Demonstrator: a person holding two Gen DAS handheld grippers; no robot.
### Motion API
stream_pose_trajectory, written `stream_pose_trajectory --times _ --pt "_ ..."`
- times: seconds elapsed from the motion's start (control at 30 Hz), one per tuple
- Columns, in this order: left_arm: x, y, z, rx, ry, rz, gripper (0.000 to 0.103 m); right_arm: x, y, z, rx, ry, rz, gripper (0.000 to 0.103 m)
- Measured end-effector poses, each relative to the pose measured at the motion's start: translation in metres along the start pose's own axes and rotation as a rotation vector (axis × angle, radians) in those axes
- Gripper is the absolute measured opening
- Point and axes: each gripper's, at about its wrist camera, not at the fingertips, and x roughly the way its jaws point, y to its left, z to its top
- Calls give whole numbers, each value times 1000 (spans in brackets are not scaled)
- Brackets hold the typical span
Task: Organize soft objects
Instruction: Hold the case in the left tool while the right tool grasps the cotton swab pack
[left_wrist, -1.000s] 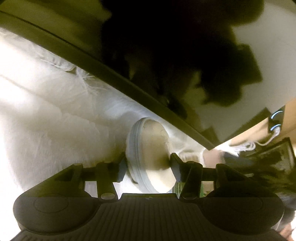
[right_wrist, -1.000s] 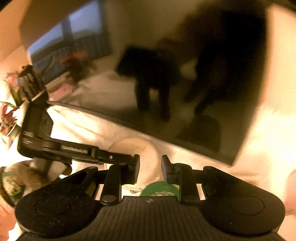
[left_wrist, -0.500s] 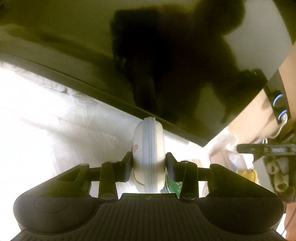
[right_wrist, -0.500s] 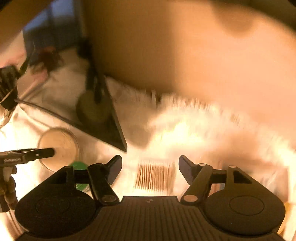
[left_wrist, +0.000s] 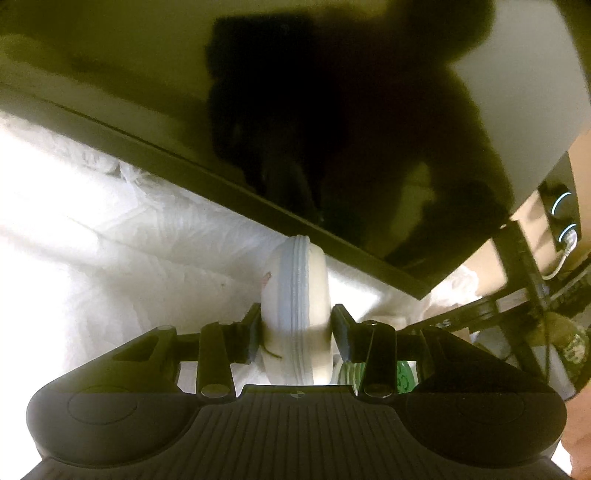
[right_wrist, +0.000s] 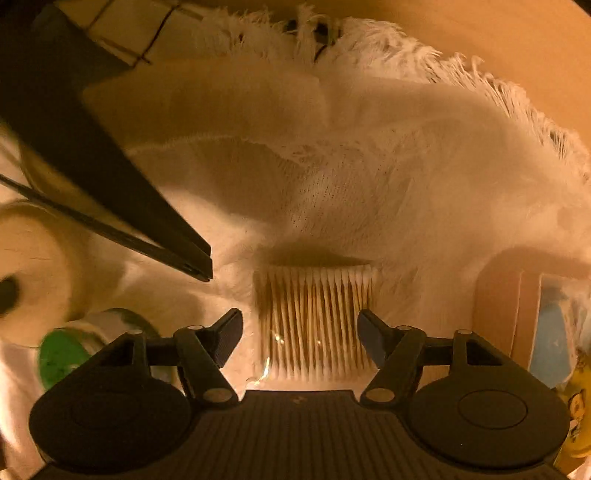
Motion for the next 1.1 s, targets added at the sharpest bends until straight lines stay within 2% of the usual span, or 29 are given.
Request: stream_pose_trajectory --times 0.13,0.27,0.33,0.4,0.5,0.6,0.63,0.7,0.77,0.8,0.97,1.0,1.03,1.07,1.1 --pt "-17 4 -5 -16 -48 1 44 4 5 -2 -24 -1 6 79" --pt "-43 8 -7 -25 -109 25 44 4 6 -8 -35 -18 3 78" --pt "-55 9 -7 -27 -128 29 44 2 7 -14 -53 -35 -18 63" --pt "-63 11 -6 -32 -142 36 44 -6 6 -20 -54 -51 11 59" --pt "-72 14 -7 -30 -159 49 44 -18 9 -25 -55 -81 40 44" --pt "-79 16 -7 -39 -170 46 44 -33 6 -33 -49 -105 57 38" --pt "-81 17 -6 -39 -173 45 44 -39 5 -36 -43 -118 65 33" --pt "-84 17 -5 -35 -179 47 44 -49 1 -41 -28 -131 78 11" --pt "-86 13 -3 -30 -184 43 44 -61 -2 -48 -14 -146 92 3" --pt "-88 12 -1 -25 -186 38 44 -68 -2 -48 -13 -157 94 3" --pt "-95 3 3 -5 -187 22 44 -88 -15 -47 -10 -181 129 4" --pt "-96 3 3 -4 -187 20 44 -91 -19 -46 -6 -176 138 11" --pt "-96 3 3 -5 -187 21 44 -90 -21 -44 -3 -171 144 29" --pt "-97 3 2 -7 -187 21 44 -89 -24 -43 -6 -166 154 42" --pt "-97 3 1 -11 -186 21 44 -87 -26 -42 -17 -169 161 64"
